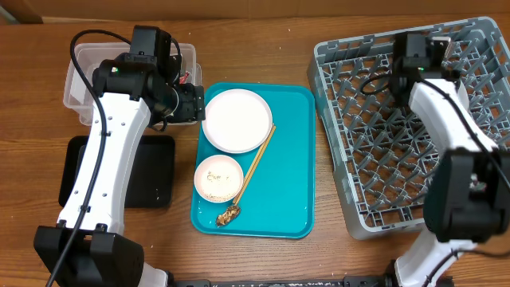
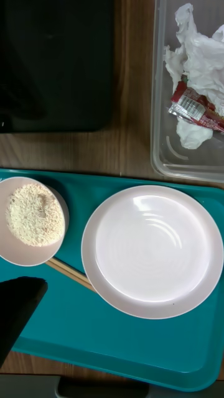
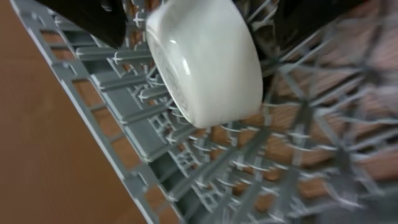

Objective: Sort waste into correct bins and load items into the dishwasher
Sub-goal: 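Lower the small bowl into the rack and open the right gripper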

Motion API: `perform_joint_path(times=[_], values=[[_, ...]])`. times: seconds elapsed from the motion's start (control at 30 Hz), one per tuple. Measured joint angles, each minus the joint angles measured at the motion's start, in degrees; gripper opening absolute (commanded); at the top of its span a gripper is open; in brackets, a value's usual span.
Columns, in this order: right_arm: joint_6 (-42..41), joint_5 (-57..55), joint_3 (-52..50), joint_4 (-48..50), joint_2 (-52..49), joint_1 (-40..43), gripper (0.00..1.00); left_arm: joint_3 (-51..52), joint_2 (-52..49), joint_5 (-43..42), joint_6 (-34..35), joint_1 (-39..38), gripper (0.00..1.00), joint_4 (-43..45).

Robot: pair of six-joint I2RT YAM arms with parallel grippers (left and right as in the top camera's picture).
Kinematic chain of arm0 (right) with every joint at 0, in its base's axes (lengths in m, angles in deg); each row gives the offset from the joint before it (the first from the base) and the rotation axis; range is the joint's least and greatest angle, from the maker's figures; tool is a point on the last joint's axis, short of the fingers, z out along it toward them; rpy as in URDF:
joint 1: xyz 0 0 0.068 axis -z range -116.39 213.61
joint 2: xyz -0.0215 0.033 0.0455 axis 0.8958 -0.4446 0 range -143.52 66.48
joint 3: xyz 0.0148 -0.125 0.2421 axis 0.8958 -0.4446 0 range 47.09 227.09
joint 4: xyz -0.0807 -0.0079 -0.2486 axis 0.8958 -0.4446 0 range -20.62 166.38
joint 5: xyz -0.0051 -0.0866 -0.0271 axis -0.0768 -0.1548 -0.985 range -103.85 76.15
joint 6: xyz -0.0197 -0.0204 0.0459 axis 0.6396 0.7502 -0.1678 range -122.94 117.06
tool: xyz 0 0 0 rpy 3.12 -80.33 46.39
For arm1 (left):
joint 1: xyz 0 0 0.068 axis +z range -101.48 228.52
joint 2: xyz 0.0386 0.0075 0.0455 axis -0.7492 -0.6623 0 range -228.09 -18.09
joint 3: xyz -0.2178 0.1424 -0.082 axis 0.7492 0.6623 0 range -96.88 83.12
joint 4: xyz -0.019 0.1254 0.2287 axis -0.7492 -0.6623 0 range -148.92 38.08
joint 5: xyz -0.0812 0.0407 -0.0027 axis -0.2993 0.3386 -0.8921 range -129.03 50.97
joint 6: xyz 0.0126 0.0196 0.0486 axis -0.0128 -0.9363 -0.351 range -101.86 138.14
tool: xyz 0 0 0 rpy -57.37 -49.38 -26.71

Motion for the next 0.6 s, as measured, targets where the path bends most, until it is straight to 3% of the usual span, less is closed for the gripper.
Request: perform_joint_path(times=[0.17,0.3,0.47,0.6], values=[[-0.42,16.17,0.02,-4.5,11.23,0.02,0.82,0.0,0.0,0.0,0.0,0.0,0.85,0.04],[-0.42,35.45,0.11,-7.69,17.27,0.02,0.74,0.0,0.0,0.0,0.02,0.0,0.86,0.04],[-1.38,57.2,0.11,-10.56,16.96,-1.86,0.73,0.0,0.0,0.0,0.02,0.0,0.86,0.02],[-2.36,63.87,0.11,-12.37,15.8,-6.64,0.74,0.0,0.0,-0.02,0.02,0.0,0.85,-0.52]])
